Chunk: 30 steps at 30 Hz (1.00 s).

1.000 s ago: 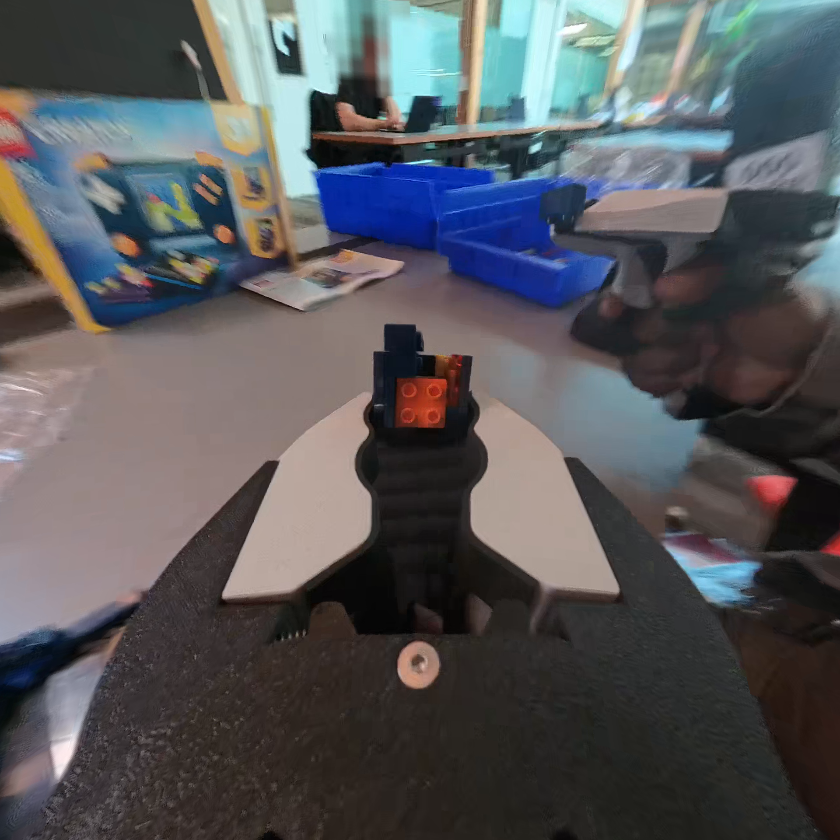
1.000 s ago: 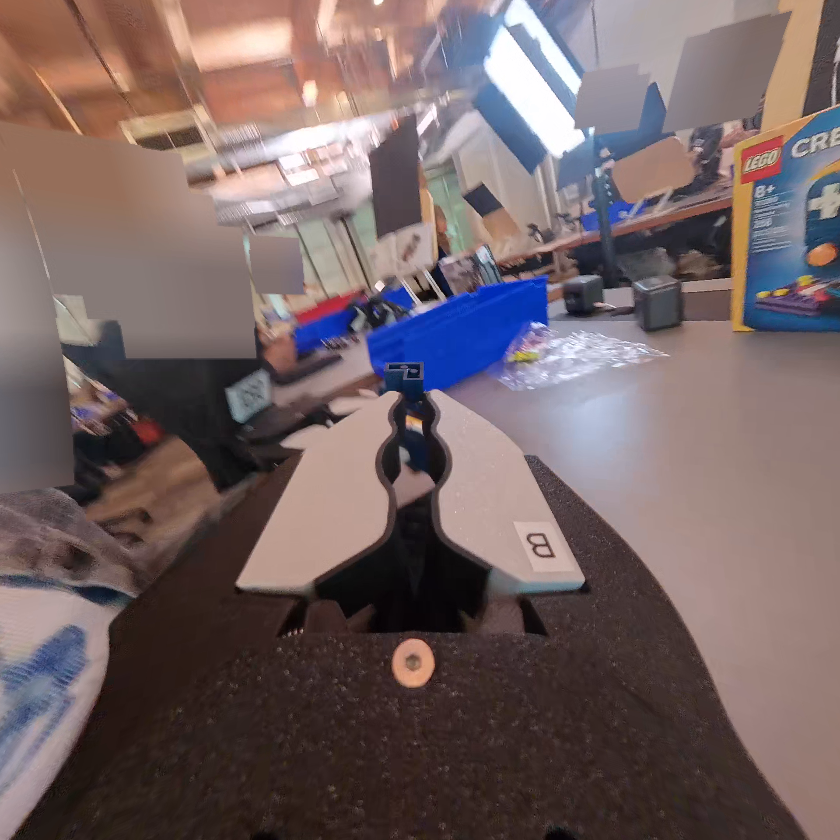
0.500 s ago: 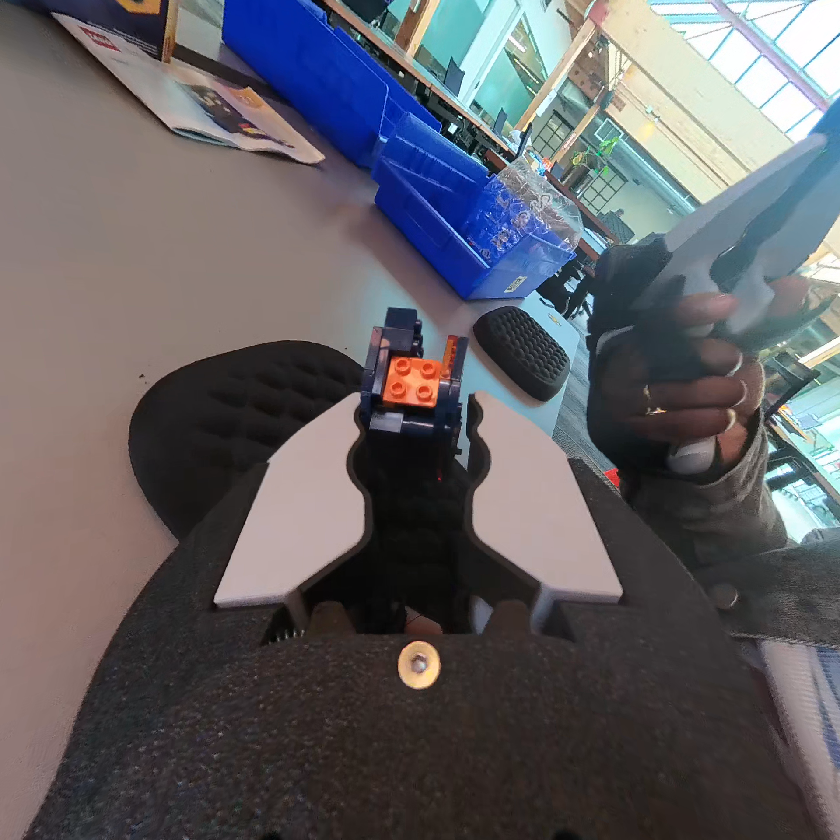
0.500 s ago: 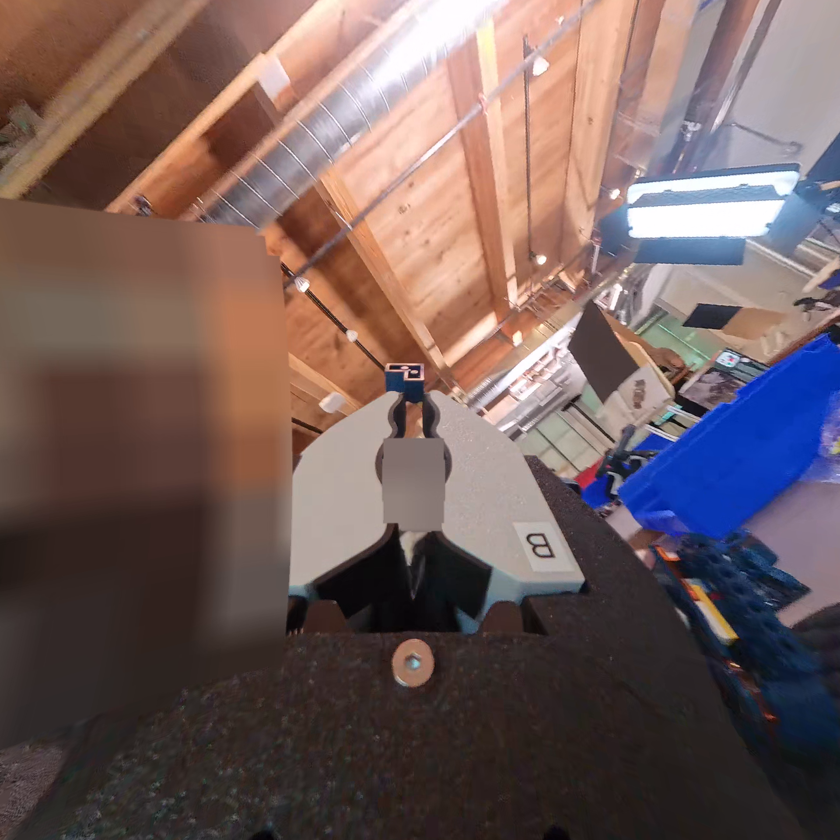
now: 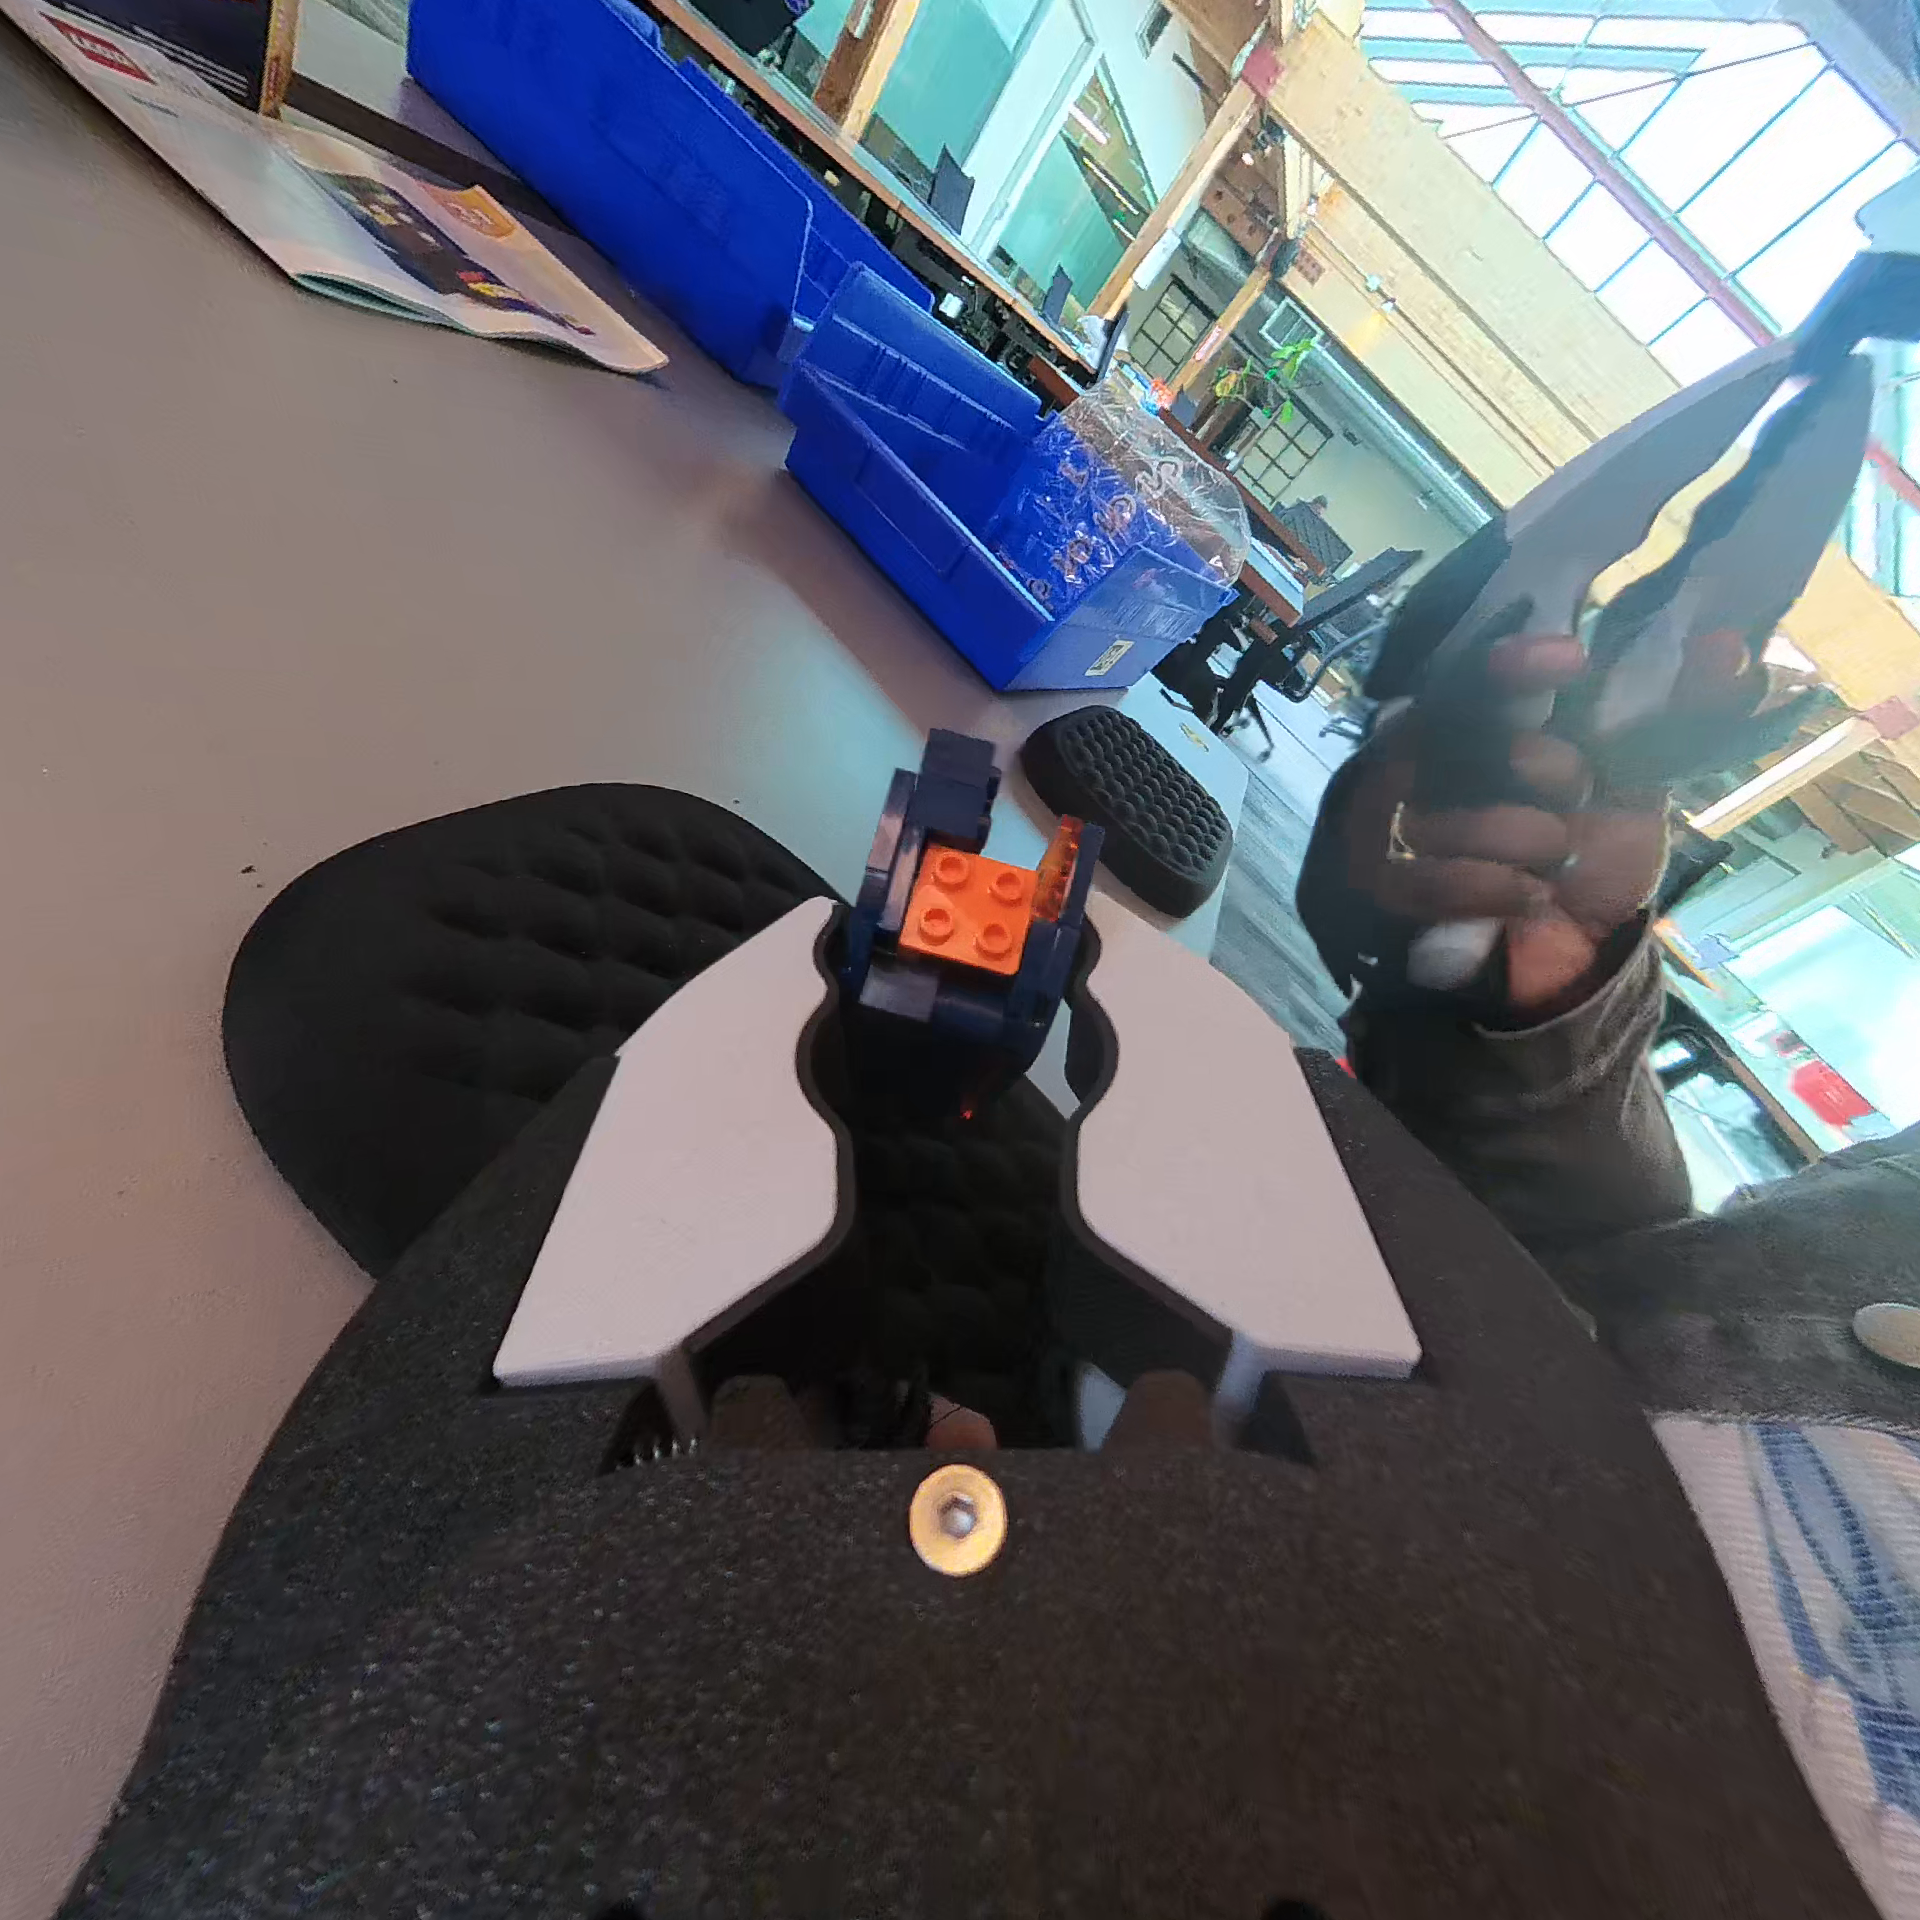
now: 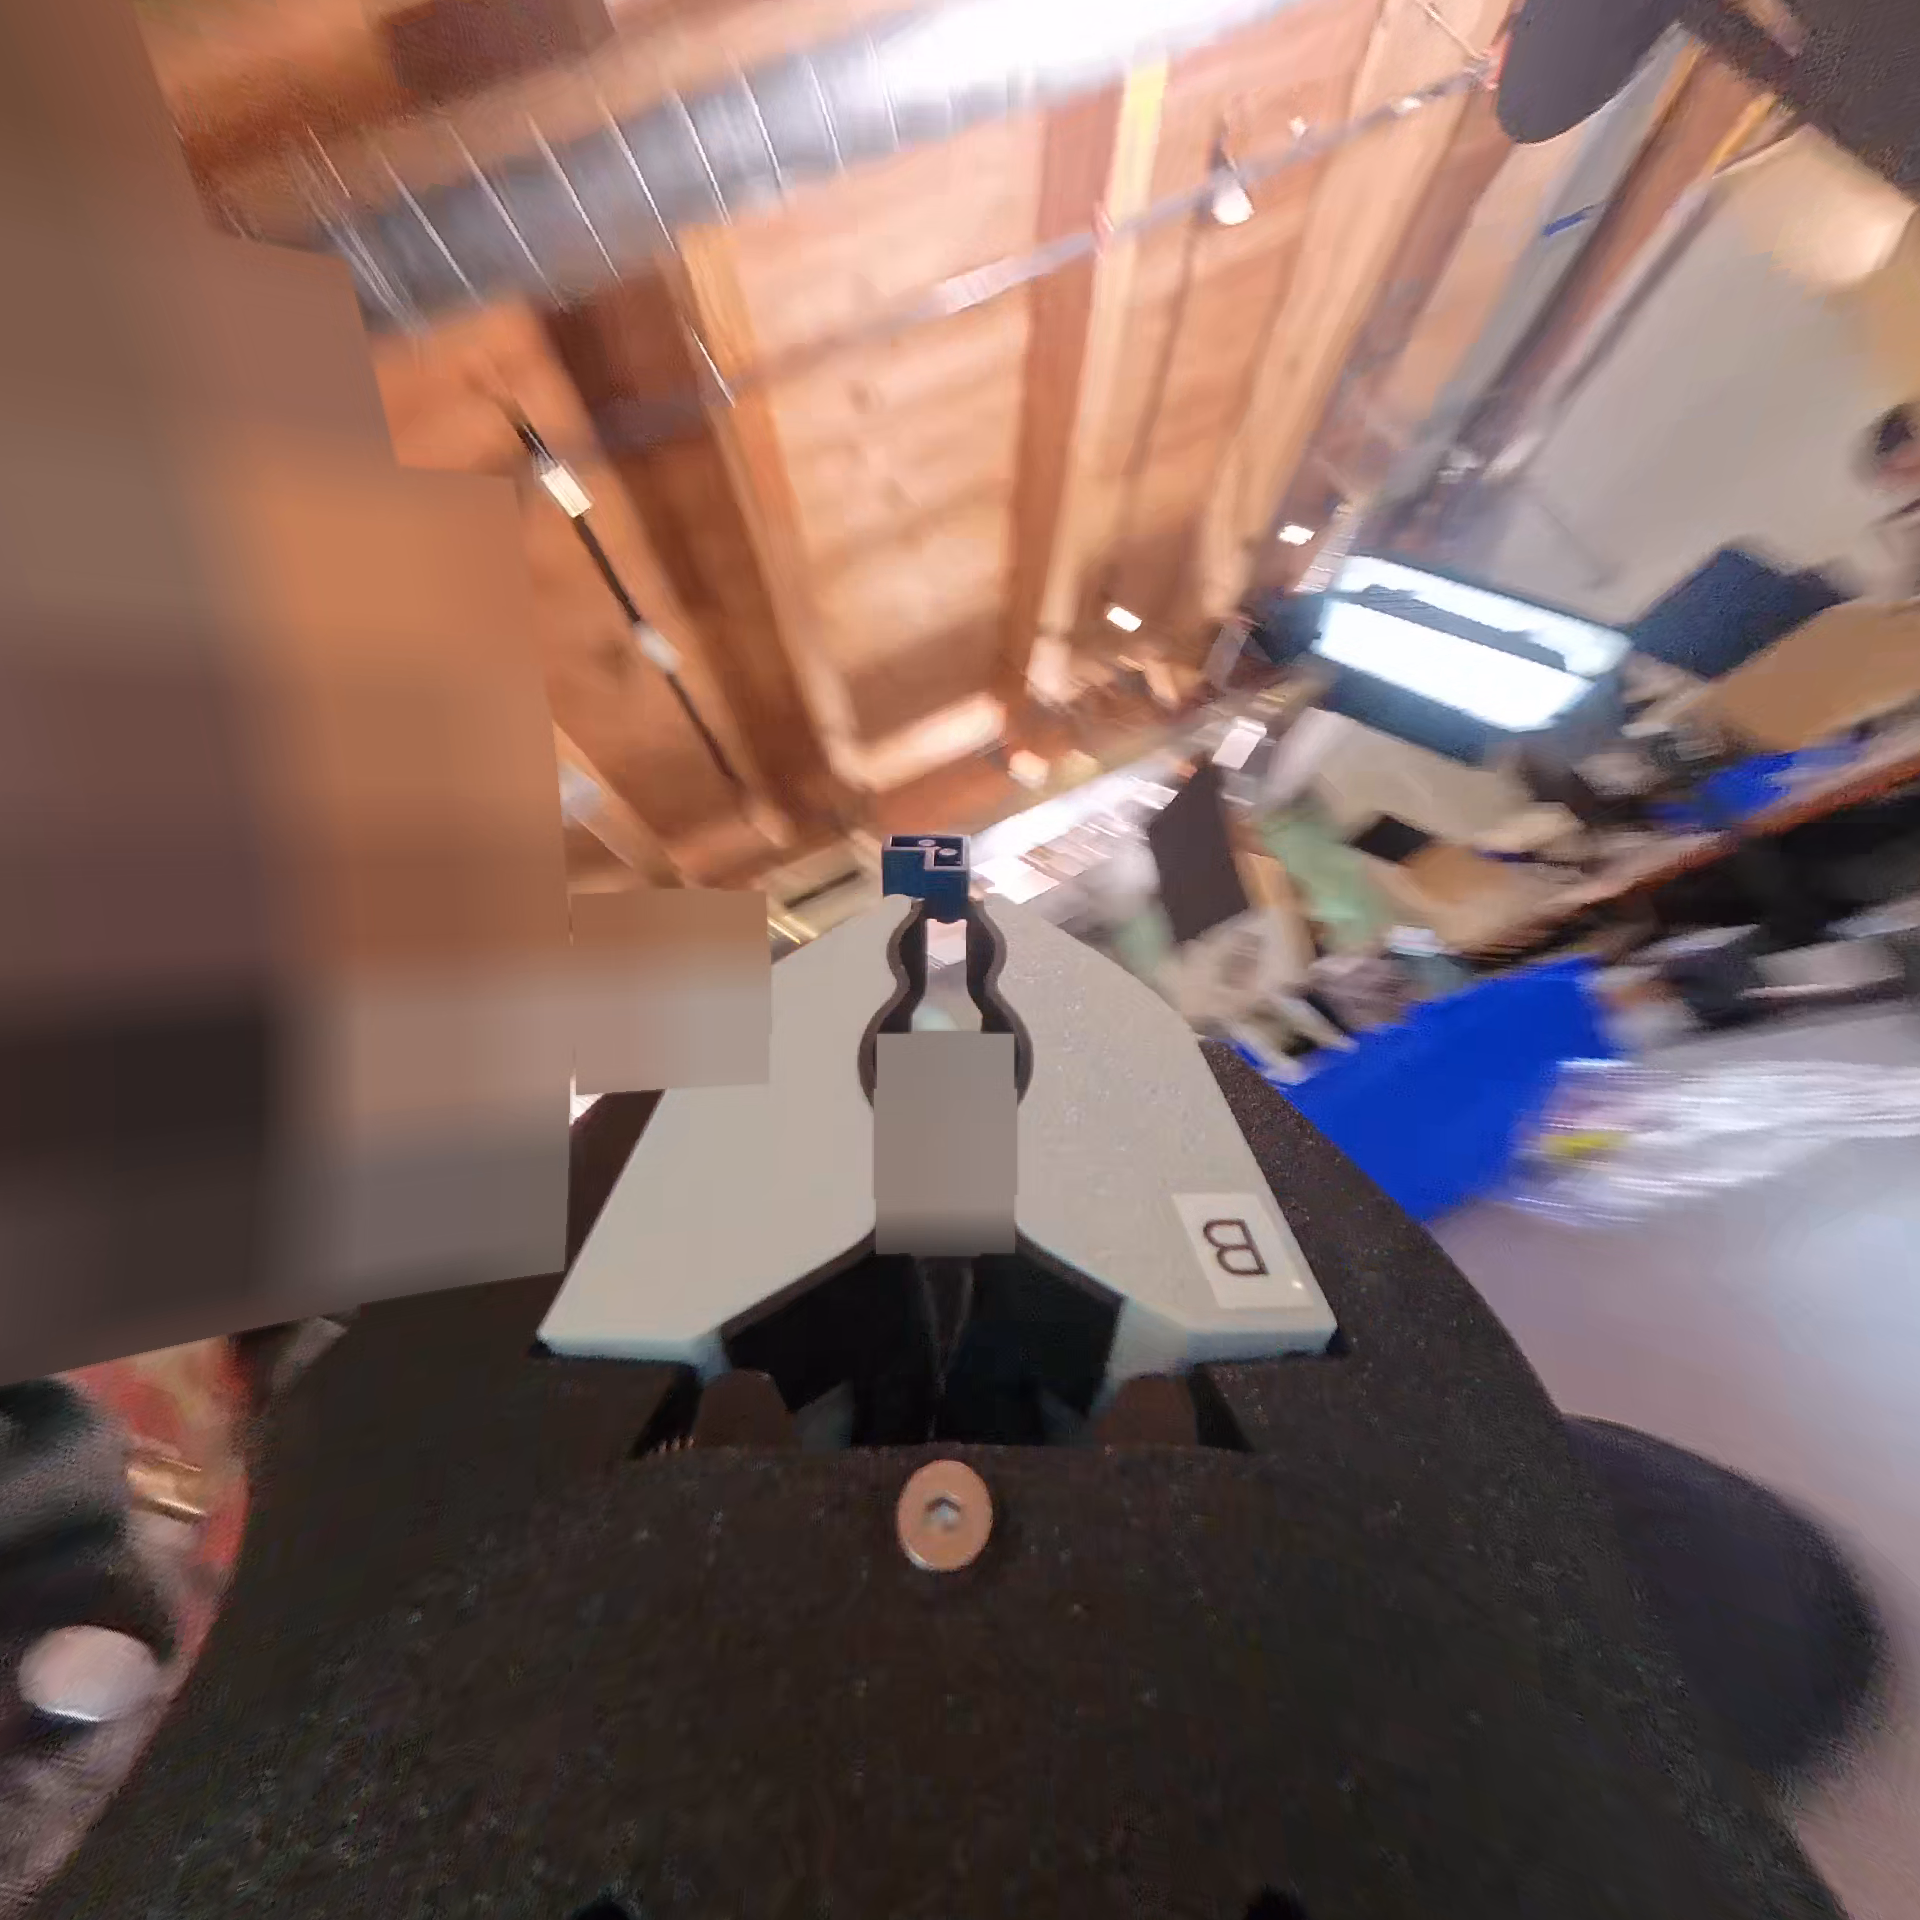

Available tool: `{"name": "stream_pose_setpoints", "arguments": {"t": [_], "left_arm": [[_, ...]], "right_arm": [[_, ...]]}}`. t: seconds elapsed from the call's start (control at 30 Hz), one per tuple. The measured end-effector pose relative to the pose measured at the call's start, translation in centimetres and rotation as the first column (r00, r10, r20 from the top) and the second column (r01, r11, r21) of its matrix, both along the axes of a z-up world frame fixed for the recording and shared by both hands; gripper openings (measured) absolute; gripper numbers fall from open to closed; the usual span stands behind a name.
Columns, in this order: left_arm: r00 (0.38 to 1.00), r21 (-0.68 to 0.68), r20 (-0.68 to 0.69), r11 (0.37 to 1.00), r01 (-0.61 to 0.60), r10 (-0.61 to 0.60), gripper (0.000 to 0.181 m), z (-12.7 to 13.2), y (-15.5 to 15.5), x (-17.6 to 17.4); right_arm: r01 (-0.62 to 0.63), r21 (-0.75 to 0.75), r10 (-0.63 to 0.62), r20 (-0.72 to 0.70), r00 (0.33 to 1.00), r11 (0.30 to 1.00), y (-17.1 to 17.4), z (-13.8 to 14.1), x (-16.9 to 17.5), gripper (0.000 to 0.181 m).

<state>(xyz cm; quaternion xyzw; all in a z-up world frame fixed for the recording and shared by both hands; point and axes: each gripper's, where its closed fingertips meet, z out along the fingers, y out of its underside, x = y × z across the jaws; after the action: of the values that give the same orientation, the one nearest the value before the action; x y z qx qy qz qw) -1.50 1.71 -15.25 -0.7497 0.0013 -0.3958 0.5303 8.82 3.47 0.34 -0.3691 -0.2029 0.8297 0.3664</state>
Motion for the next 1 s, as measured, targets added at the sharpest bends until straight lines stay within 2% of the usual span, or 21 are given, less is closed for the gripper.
{"name": "stream_pose_setpoints", "arguments": {"t": [0.03, 0.07, 0.13, 0.17, 0.23, 0.27, 0.3, 0.33, 0.4, 0.53, 0.57, 0.67, 0.77, 0.9, 1.0], "left_arm": [[1.000, 0.006, -0.017, 1.000, -0.015, 0.015, 0.038, 0.0, 0.1, -0.1], [0.999, 0.013, -0.034, 1.000, -0.019, 0.020, 0.038, 0.0, 0.1, 0.0], [0.999, 0.014, -0.047, 1.000, 0.001, -0.001, 0.038, 0.0, 0.1, 0.3], [0.999, 0.015, -0.040, 1.000, 0.007, -0.006, 0.038, 0.1, 0.0, 0.3], [1.000, 0.017, -0.022, 1.000, 0.002, -0.001, 0.037, 0.1, 0.1, 0.2], [1.000, 0.014, -0.016, 1.000, 0.005, -0.005, 0.037, 0.1, 0.1, 0.2], [1.000, 0.010, -0.014, 1.000, 0.011, -0.011, 0.037, 0.1, 0.1, 0.2], [1.000, 0.007, -0.013, 1.000, 0.016, -0.016, 0.038, 0.0, 0.1, 0.3], [1.000, 0.009, -0.018, 1.000, 0.016, -0.016, 0.038, 0.1, 0.1, 0.3], [1.000, 0.013, -0.017, 1.000, 0.023, -0.023, 0.037, 0.1, 0.1, 0.4], [1.000, 0.011, -0.015, 1.000, 0.024, -0.024, 0.037, 0.1, 0.1, 0.4], [1.000, 0.011, -0.011, 1.000, 0.024, -0.024, 0.037, 0.1, 0.1, 0.4], [1.000, 0.015, -0.007, 1.000, 0.024, -0.023, 0.037, 0.2, 0.1, 0.4], [1.000, 0.017, -0.006, 1.000, 0.024, -0.024, 0.037, 0.2, 0.1, 0.4], [1.000, 0.016, -0.005, 0.999, 0.028, -0.027, 0.037, 0.2, 0.1, 0.4]], "right_arm": [[0.102, 0.117, -0.113, 0.094, 0.989, 0.988, 0.4, -0.4, 0.0, 0.007], [0.202, 0.243, -0.249, 0.180, 0.952, 0.949, 1.3, -1.0, 0.2, 0.007], [0.368, 0.487, -0.542, 0.282, 0.792, 0.792, 4.5, -1.7, 2.1, 0.007], [0.444, 0.582, -0.684, 0.290, 0.670, 0.681, 6.7, -1.6, 3.9, 0.007], [0.521, 0.757, -0.908, 0.233, 0.349, 0.395, 11.3, -0.9, 8.5, 0.007], [0.499, 0.825, -0.963, 0.202, 0.176, 0.265, 13.6, -0.7, 10.9, 0.007], [0.441, 0.874, -0.978, 0.204, 0.047, 0.204, 15.7, -0.8, 12.8, 0.007], [0.366, 0.901, -0.964, 0.263, -0.039, 0.231, 17.8, -1.5, 14.2, 0.007], [0.248, 0.876, -0.875, 0.457, -0.159, 0.413, 21.4, -3.9, 16.1, 0.007], [0.203, 0.729, -0.685, 0.684, -0.251, 0.654, 26.6, -7.1, 17.9, 0.008], [0.216, 0.696, -0.646, 0.717, -0.260, 0.685, 27.5, -7.6, 18.2, 0.008], [0.256, 0.644, -0.585, 0.764, -0.273, 0.721, 29.4, -8.7, 18.9, 0.008], [0.252, 0.574, -0.516, 0.816, -0.261, 0.779, 29.9, -10.3, 19.1, 0.008], [0.234, 0.493, -0.425, 0.859, -0.286, 0.838, 30.3, -12.1, 19.5, 0.008], [0.228, 0.491, -0.428, 0.861, -0.275, 0.841, 30.3, -12.1, 19.0, 0.009]]}}
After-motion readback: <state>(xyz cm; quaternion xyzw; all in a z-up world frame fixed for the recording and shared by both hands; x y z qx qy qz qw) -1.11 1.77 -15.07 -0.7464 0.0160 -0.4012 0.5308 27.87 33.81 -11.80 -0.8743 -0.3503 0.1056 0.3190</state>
